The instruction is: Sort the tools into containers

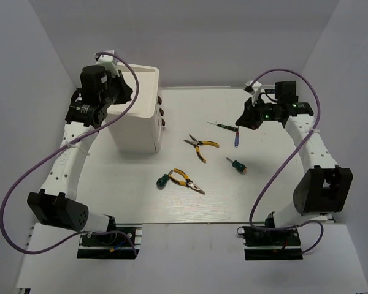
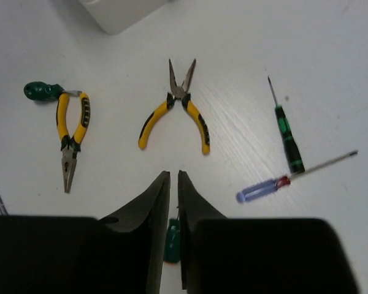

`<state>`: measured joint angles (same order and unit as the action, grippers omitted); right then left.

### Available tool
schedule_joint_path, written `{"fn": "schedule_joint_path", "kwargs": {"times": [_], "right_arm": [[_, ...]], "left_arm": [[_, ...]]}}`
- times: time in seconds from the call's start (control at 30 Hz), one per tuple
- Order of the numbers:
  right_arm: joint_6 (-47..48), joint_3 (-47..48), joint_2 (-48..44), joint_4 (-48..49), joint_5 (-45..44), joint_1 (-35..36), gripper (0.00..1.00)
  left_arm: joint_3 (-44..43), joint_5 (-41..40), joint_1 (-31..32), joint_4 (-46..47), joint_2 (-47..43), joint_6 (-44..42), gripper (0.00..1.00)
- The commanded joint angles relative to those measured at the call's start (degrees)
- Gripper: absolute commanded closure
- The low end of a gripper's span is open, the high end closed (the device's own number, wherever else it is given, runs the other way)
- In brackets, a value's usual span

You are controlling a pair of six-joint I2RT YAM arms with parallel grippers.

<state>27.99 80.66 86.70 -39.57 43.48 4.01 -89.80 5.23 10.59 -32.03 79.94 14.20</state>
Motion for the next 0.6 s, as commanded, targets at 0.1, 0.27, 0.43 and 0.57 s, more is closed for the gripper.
{"fn": "schedule_joint_path", "kwargs": {"times": [0.1, 0.27, 0.43, 0.57], "right_arm": [[2.0, 1.8, 11.8, 23.5, 17.1, 2.0, 0.36], [-6.7, 7.2, 24.4, 41.4, 25.7, 6.3, 0.22], [-13.4, 19.7, 37.6, 57.0, 19.5, 12.5, 0.2], [-16.6, 34.9, 46.3, 57.5, 12.3, 15.8, 0.2]], "left_arm": [[-9.5, -5.6, -0.4, -4.0, 3.1, 1.4, 0.34], [-11.3, -10.3, -0.4, -8.0, 3.7, 2.5, 0.1], [-15.0, -18.6, -0.4, -13.0, 6.3, 1.3, 0.08], [-15.7, -20.6, -0.4, -14.1, 7.9, 0.7, 0.08]]}}
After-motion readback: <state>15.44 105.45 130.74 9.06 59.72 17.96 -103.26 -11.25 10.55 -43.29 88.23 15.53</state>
